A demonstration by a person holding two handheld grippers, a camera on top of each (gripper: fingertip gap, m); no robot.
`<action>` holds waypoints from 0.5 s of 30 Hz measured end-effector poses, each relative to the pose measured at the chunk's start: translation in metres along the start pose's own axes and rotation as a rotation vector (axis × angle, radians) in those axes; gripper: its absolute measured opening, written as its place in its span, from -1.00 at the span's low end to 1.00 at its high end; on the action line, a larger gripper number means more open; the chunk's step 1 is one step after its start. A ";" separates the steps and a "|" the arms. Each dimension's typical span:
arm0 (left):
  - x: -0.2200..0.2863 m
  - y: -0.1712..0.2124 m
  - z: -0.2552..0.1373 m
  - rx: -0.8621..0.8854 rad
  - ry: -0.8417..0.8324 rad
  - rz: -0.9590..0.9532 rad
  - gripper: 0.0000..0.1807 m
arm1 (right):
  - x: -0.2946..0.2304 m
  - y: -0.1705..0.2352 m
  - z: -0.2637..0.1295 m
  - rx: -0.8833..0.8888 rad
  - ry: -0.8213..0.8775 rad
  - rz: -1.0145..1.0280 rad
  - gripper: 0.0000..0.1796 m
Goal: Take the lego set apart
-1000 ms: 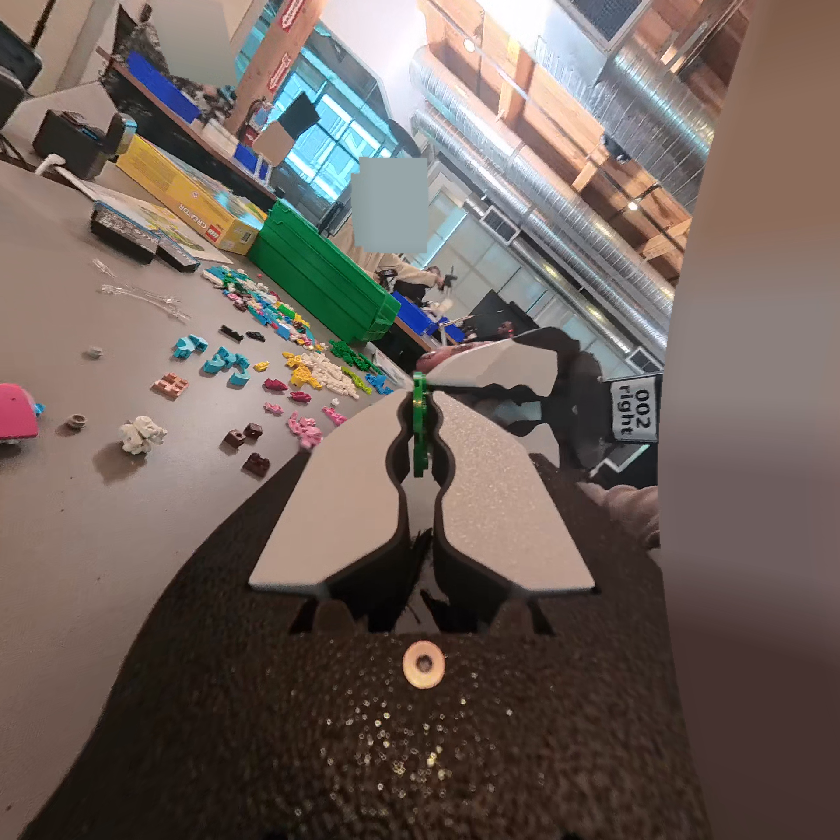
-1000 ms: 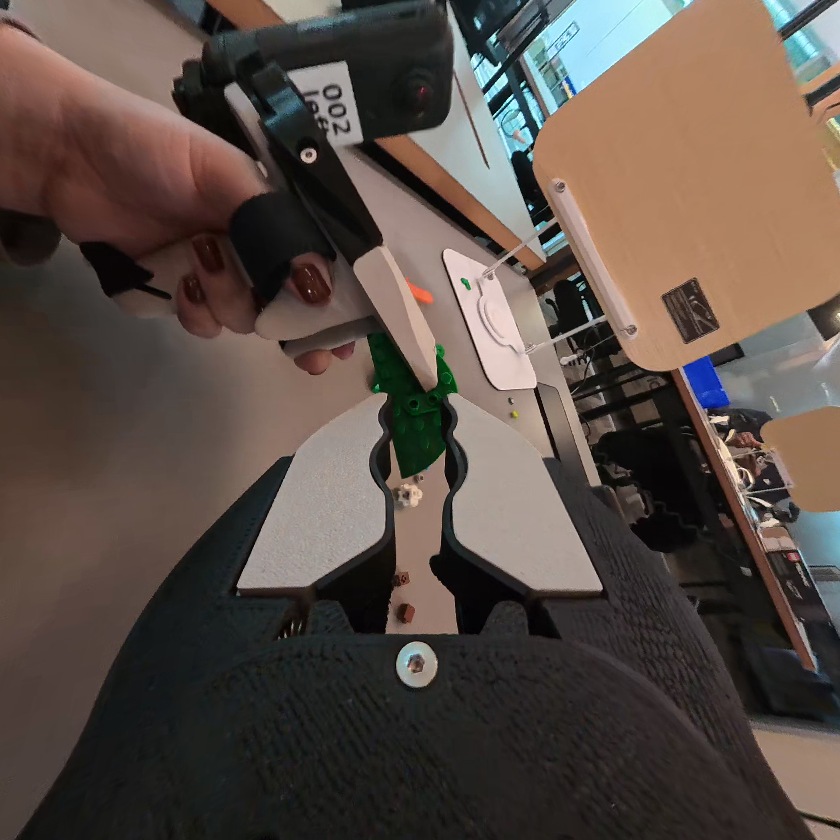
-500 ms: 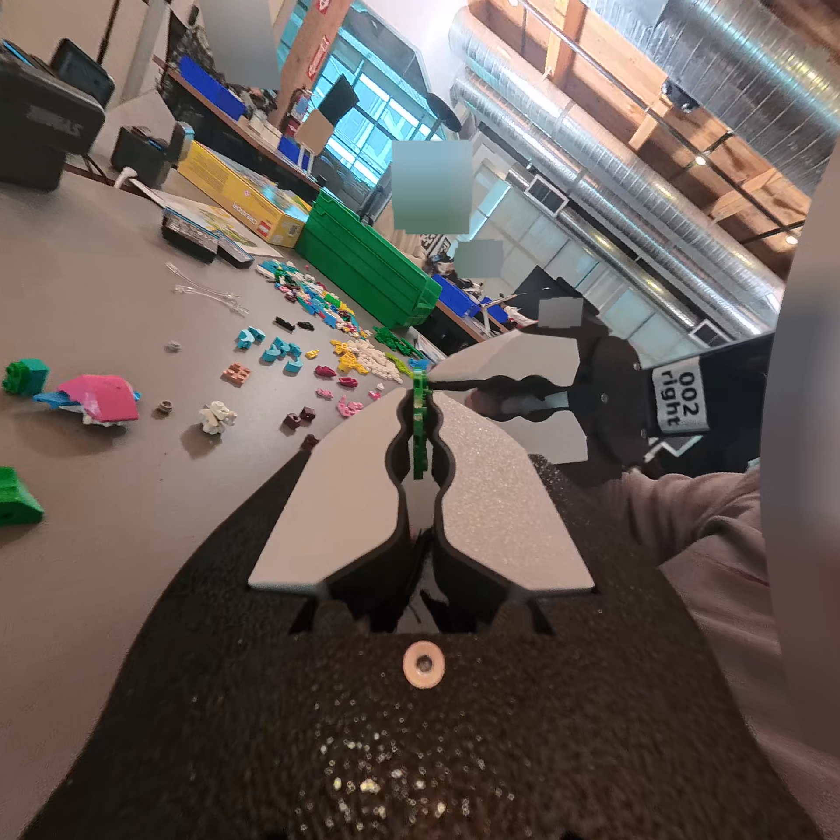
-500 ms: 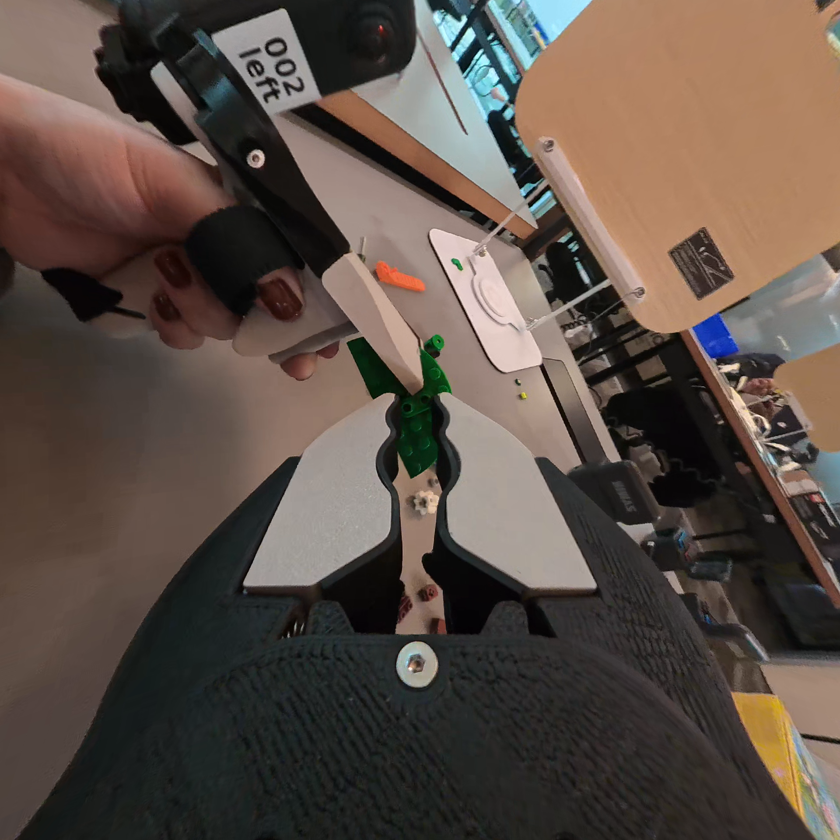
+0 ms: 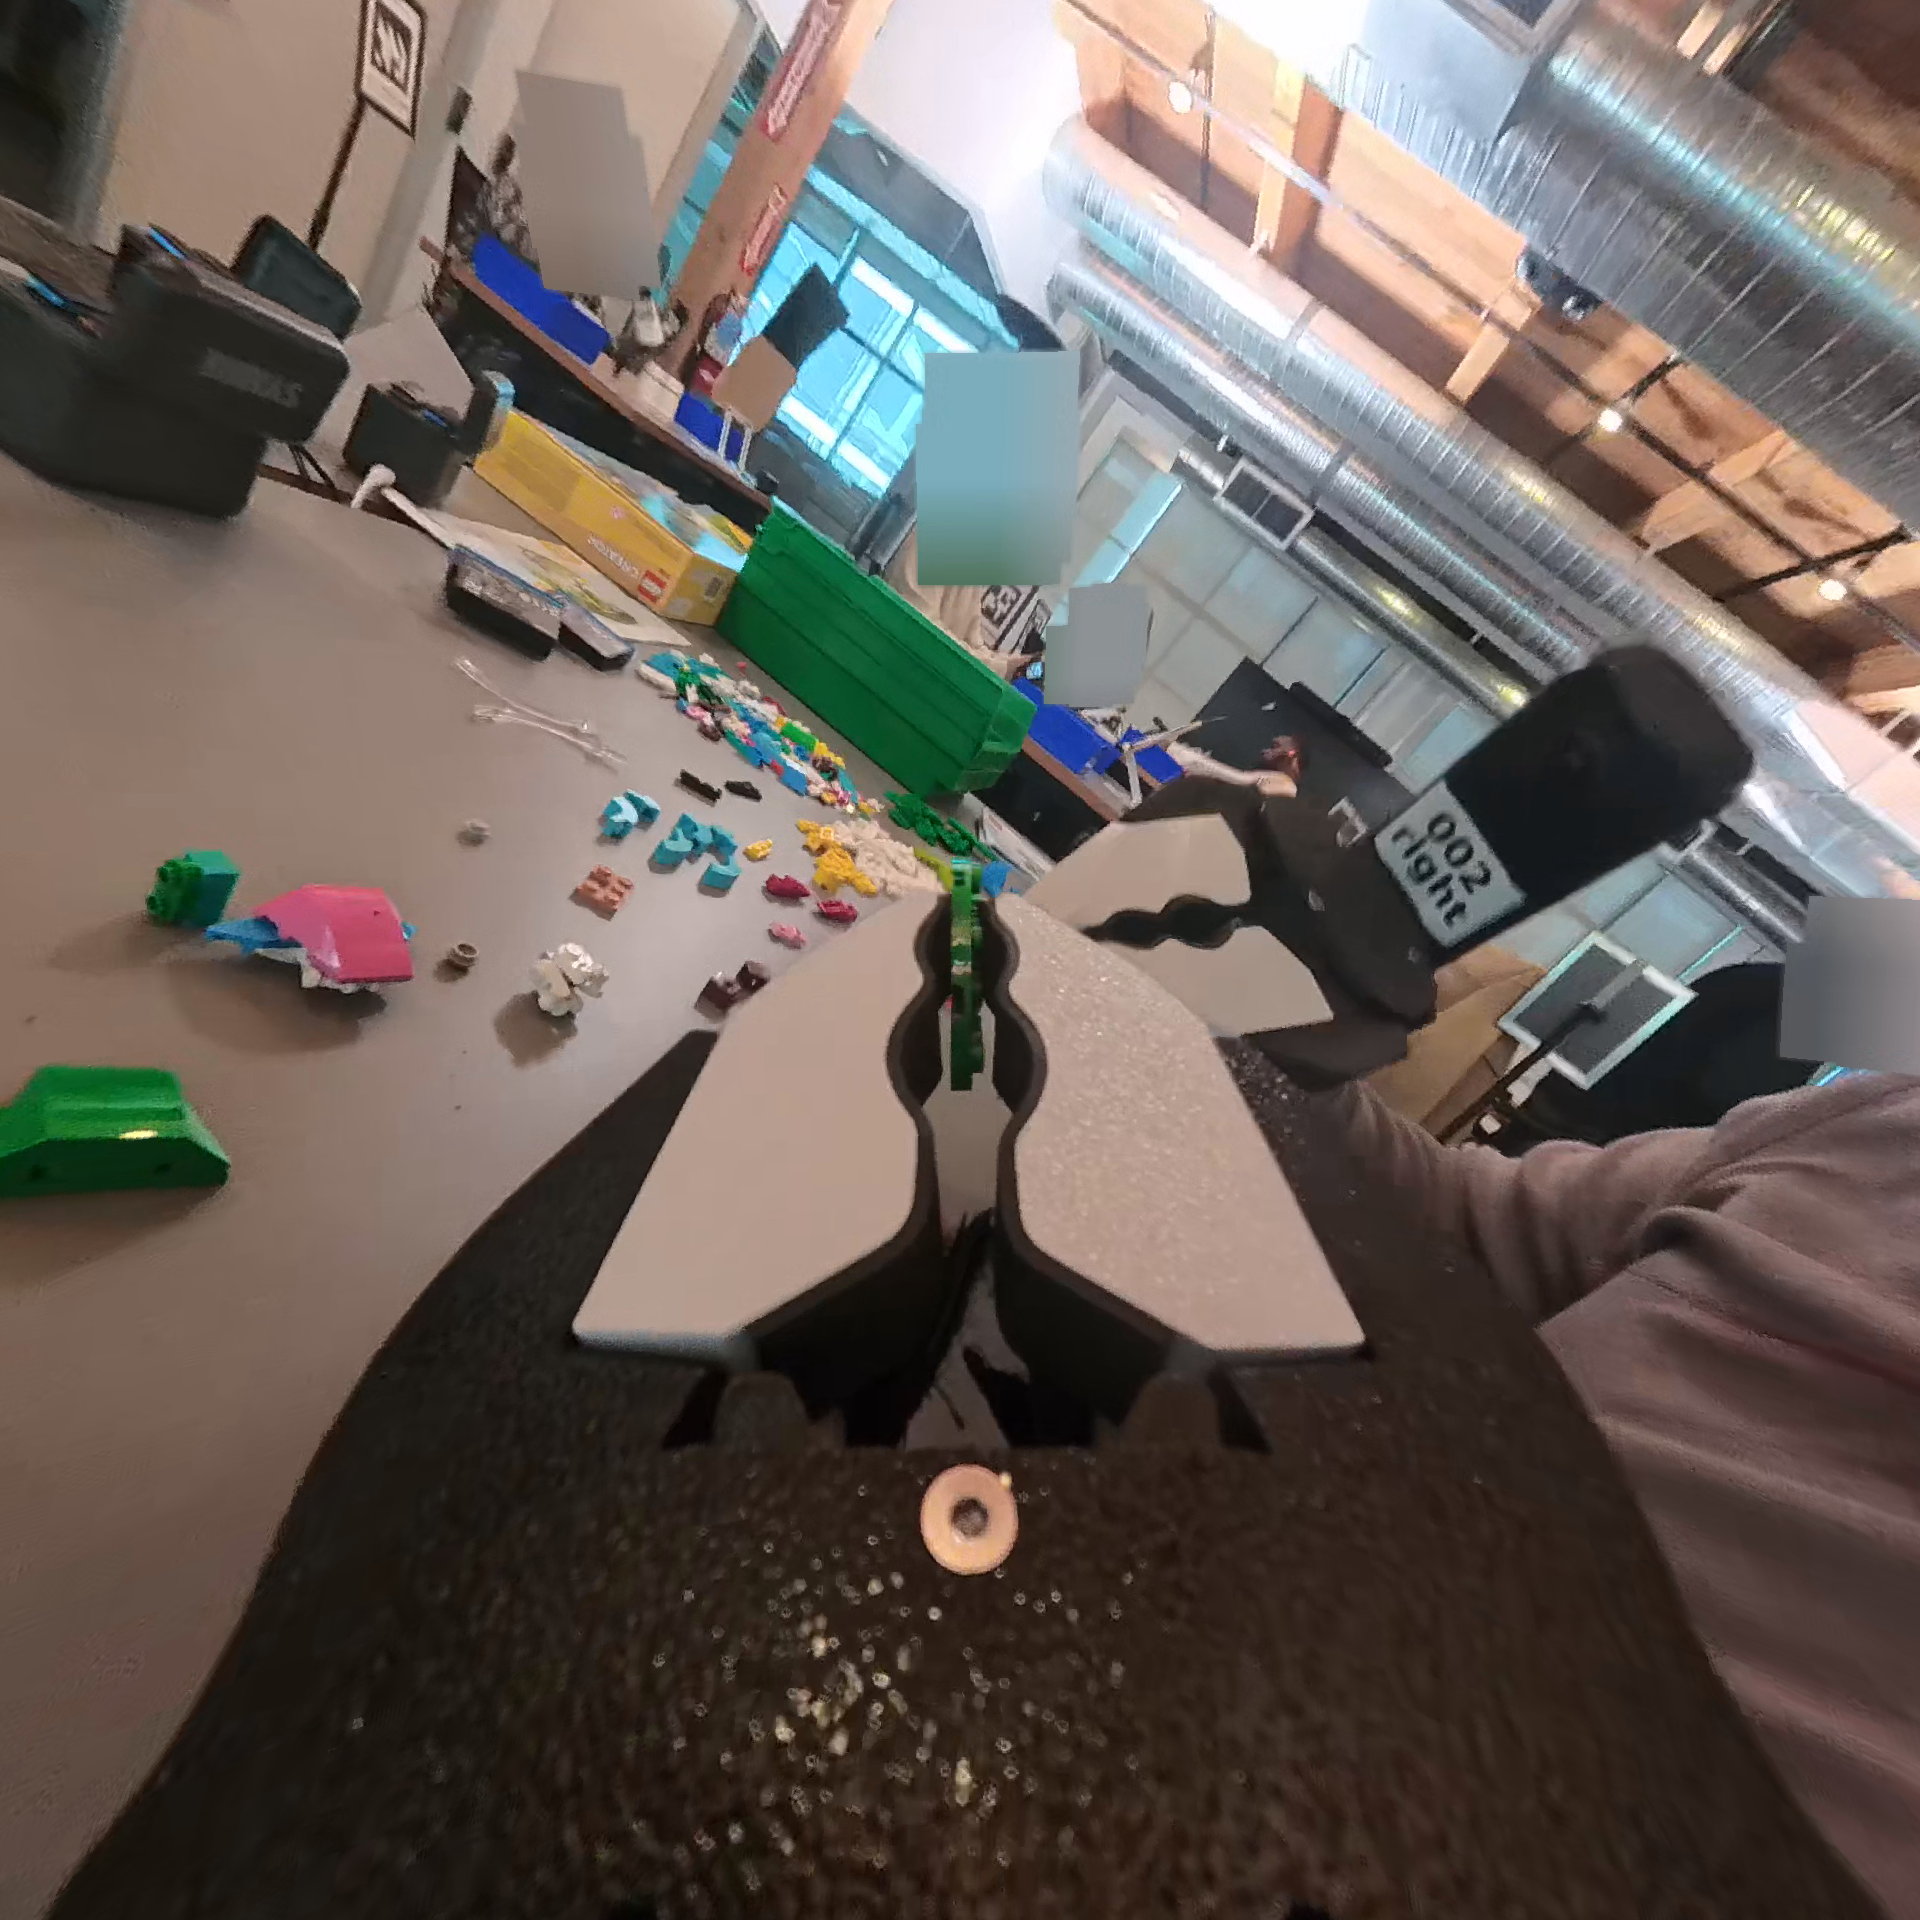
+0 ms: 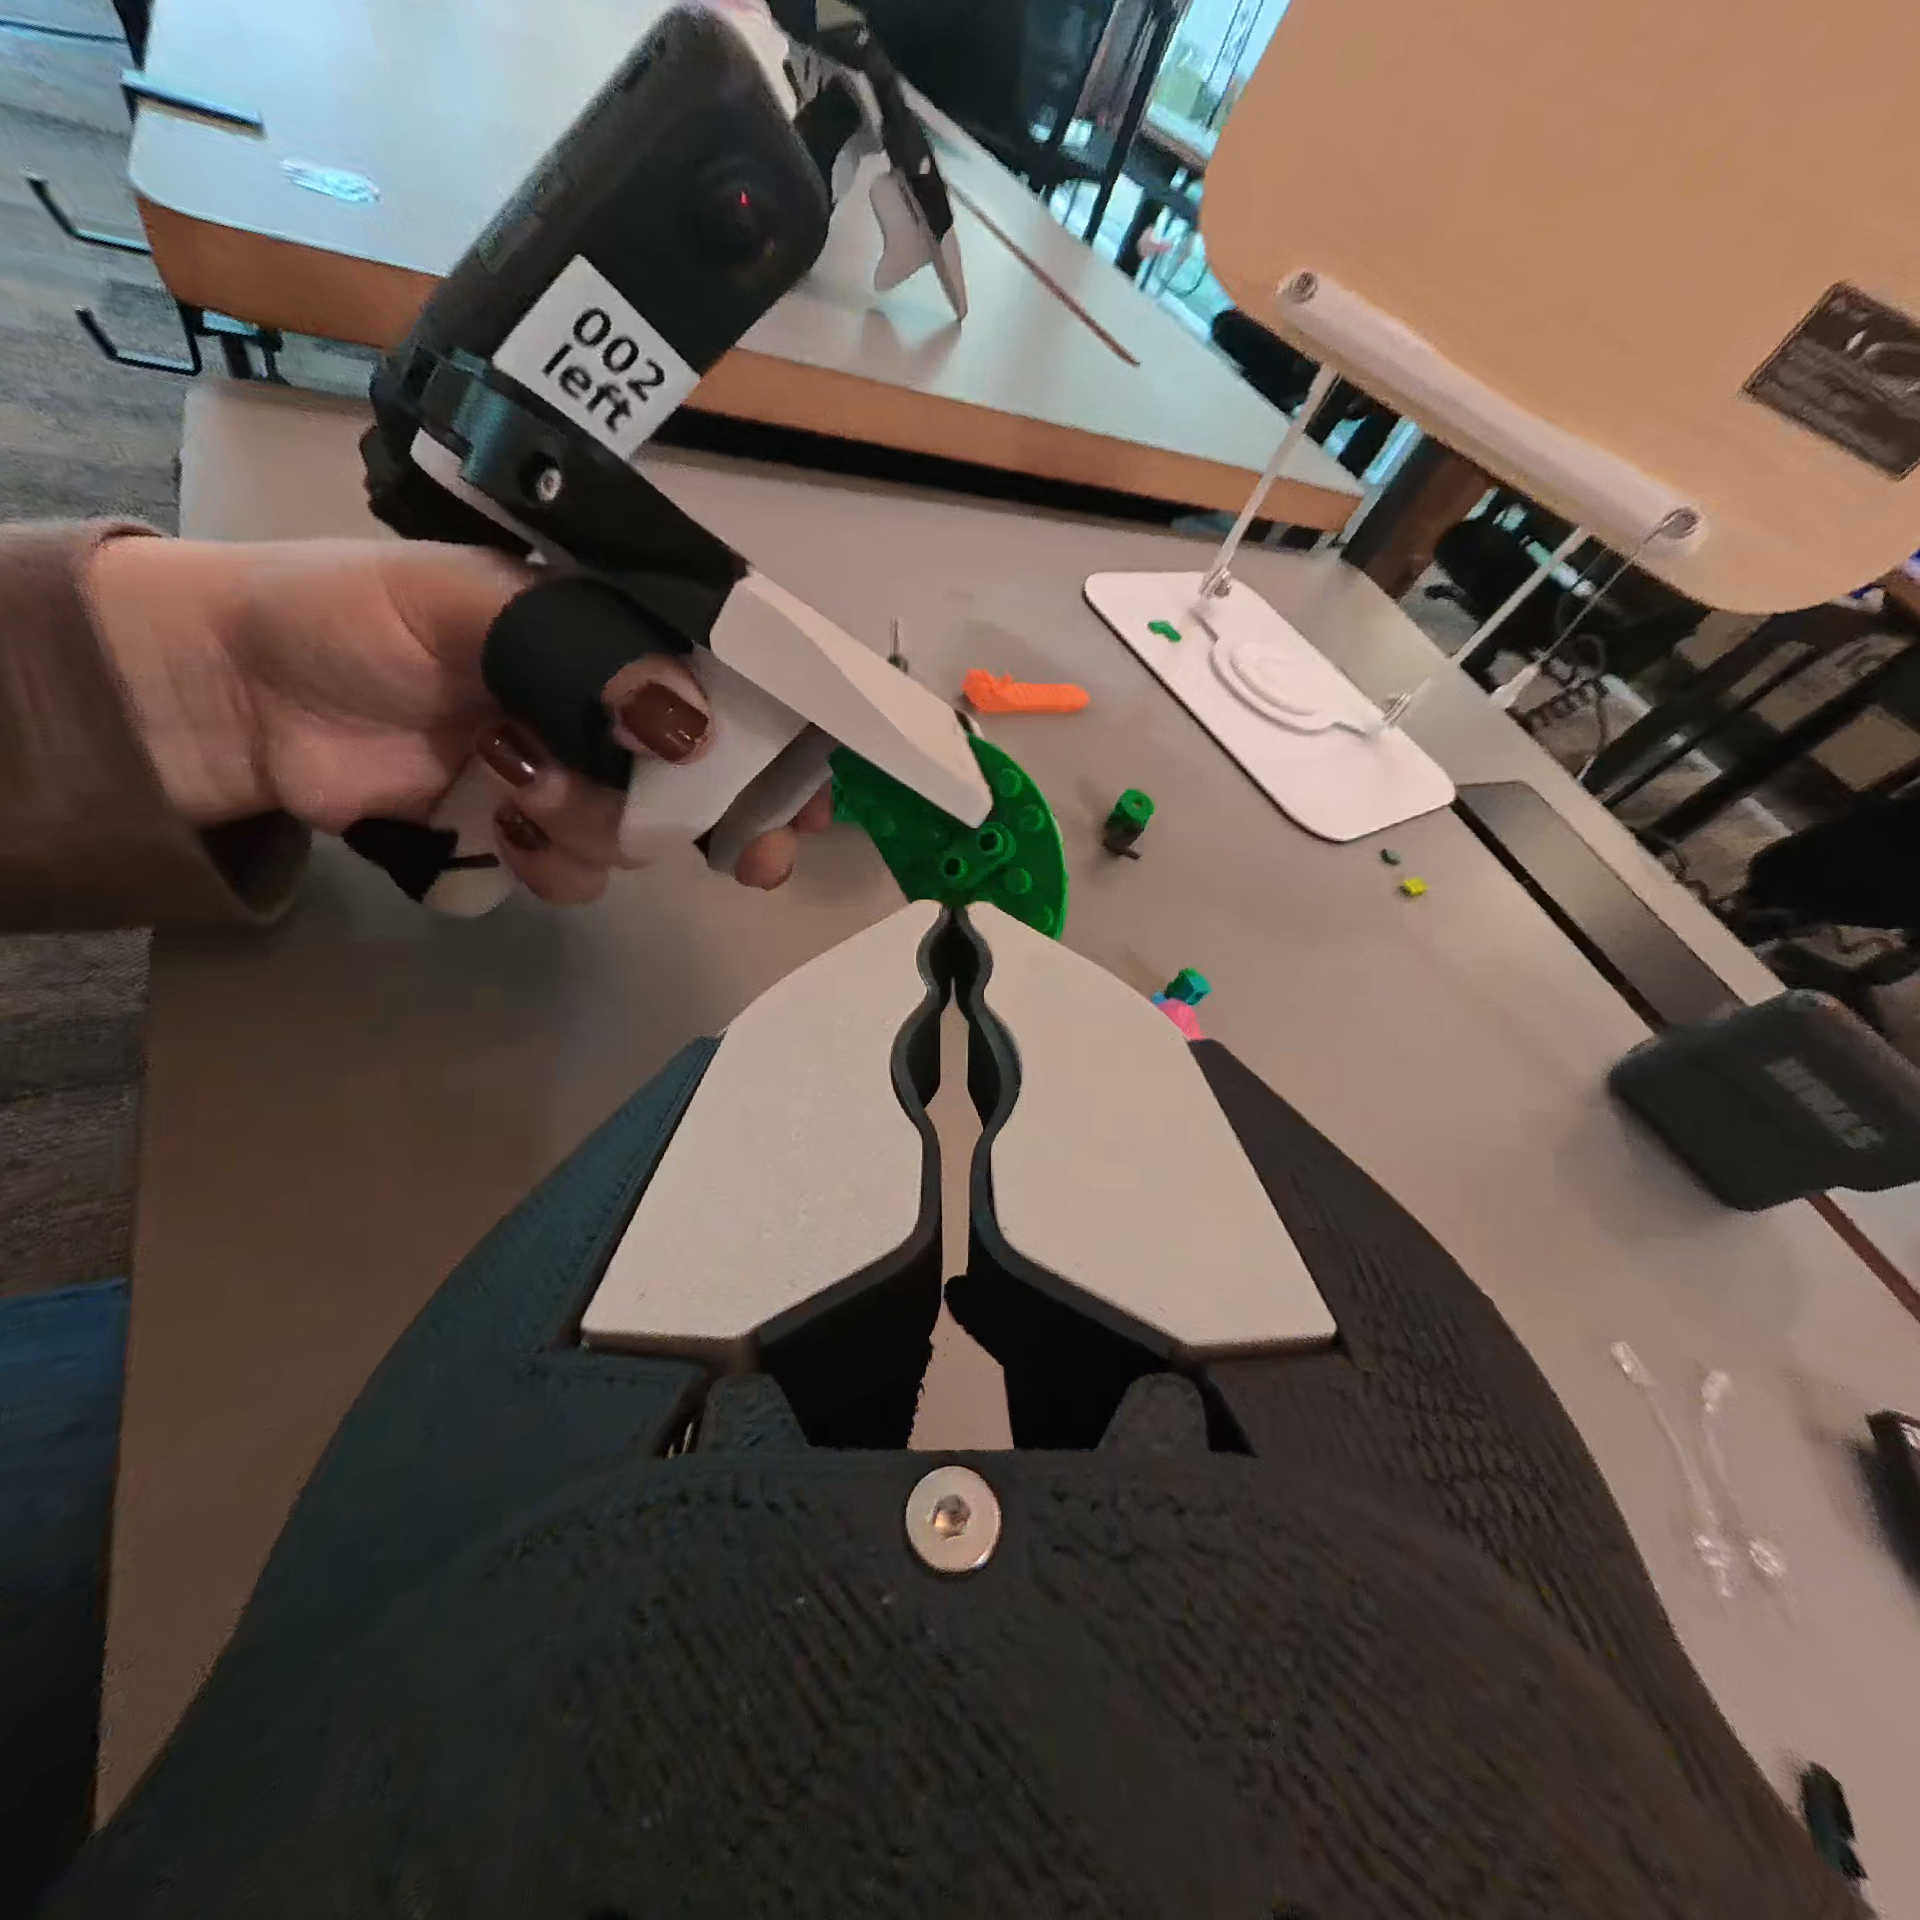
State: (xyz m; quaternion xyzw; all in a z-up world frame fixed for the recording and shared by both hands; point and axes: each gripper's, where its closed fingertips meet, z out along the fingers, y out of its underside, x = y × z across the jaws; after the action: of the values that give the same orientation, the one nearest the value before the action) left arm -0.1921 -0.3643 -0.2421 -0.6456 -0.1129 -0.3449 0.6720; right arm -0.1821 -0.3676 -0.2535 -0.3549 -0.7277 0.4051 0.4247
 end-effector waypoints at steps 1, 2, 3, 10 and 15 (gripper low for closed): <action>0.002 -0.002 0.001 0.014 0.009 -0.011 -0.96 | 0.001 -0.002 0.000 0.015 0.022 -0.009 -1.00; 0.000 -0.001 0.002 0.014 -0.007 -0.014 -0.96 | 0.003 -0.002 0.000 0.022 0.054 -0.022 -1.00; -0.004 0.000 0.003 0.014 -0.034 -0.004 -0.96 | 0.006 -0.003 0.000 0.023 0.085 -0.035 -0.99; -0.011 0.002 0.002 -0.003 -0.071 0.005 -0.96 | 0.006 0.003 0.006 -0.031 0.147 -0.140 -0.83; -0.003 -0.009 0.005 0.106 -0.036 0.031 -0.96 | 0.021 -0.009 0.006 0.019 0.244 -0.062 -0.71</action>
State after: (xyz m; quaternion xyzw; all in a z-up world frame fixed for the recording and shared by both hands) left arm -0.1984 -0.3582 -0.2363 -0.6167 -0.1331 -0.3165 0.7084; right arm -0.1967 -0.3550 -0.2402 -0.3749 -0.6772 0.3527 0.5257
